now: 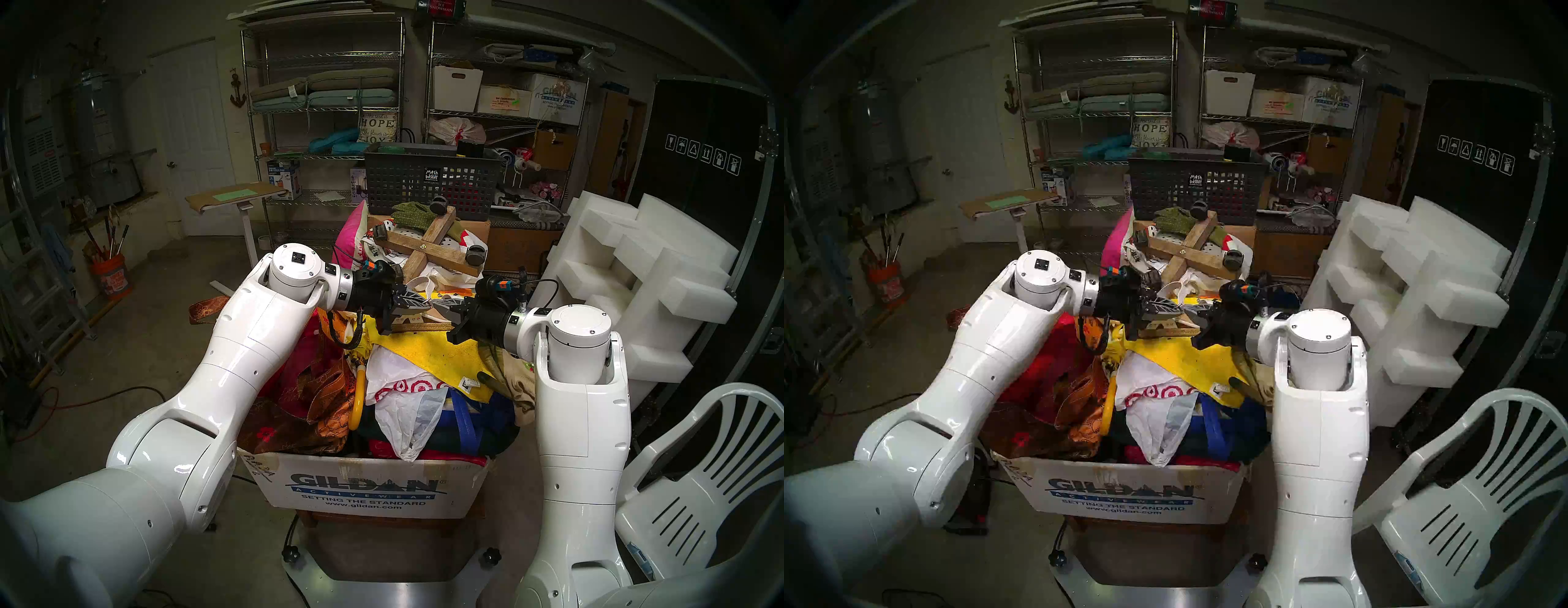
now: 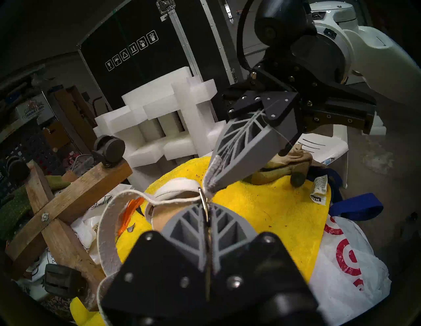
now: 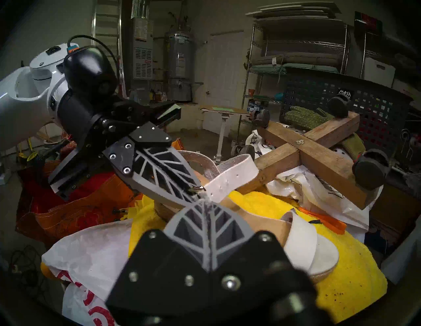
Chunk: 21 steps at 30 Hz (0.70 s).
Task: Unbuckle a shoe
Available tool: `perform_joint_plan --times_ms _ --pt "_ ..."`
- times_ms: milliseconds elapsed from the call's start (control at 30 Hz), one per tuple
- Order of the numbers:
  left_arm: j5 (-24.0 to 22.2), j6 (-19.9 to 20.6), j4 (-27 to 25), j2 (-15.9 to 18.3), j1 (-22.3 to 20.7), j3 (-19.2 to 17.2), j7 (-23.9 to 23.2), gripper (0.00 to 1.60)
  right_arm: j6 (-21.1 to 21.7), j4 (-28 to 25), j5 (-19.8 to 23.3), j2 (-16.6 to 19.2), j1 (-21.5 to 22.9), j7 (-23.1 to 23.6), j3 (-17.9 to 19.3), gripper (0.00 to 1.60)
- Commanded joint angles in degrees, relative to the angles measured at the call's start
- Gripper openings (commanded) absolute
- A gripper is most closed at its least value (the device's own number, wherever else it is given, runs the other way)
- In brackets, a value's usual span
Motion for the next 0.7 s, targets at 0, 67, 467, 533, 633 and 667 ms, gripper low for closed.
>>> perform_joint_plan --times_ms 0,67,467,533,633,667 --pt "0.0 0.0 0.2 -0.1 -1.0 0.0 -0.4 0.00 0.3 -1.4 -0.7 0.4 1.0 -0.5 0.0 0.00" --pt "0.0 -0.2 0.6 -0.1 -1.2 0.0 -0.6 0.00 0.3 -1.4 -0.9 0.4 1.0 -0.5 0.0 0.00" --pt "-0.1 -1.5 1.9 0.2 -1.6 -0.4 -1.4 0.00 0.4 -1.7 -2.3 0.1 1.0 -0.7 -0.3 0.00" --pt "-0.1 -1.6 2.0 0.4 -1.6 -0.5 -1.5 0.00 0.4 -2.0 -2.5 0.0 1.0 -0.7 -0.3 0.00" --pt "-0.2 -1.8 1.9 0.6 -1.5 -0.6 -1.7 0.00 0.5 -2.4 -2.8 0.0 0.9 -0.7 -0.4 0.00" --pt "-0.3 -1.9 1.9 0.7 -1.5 -0.7 -1.7 0.00 0.5 -2.5 -2.9 -0.1 0.9 -0.7 -0.4 0.00"
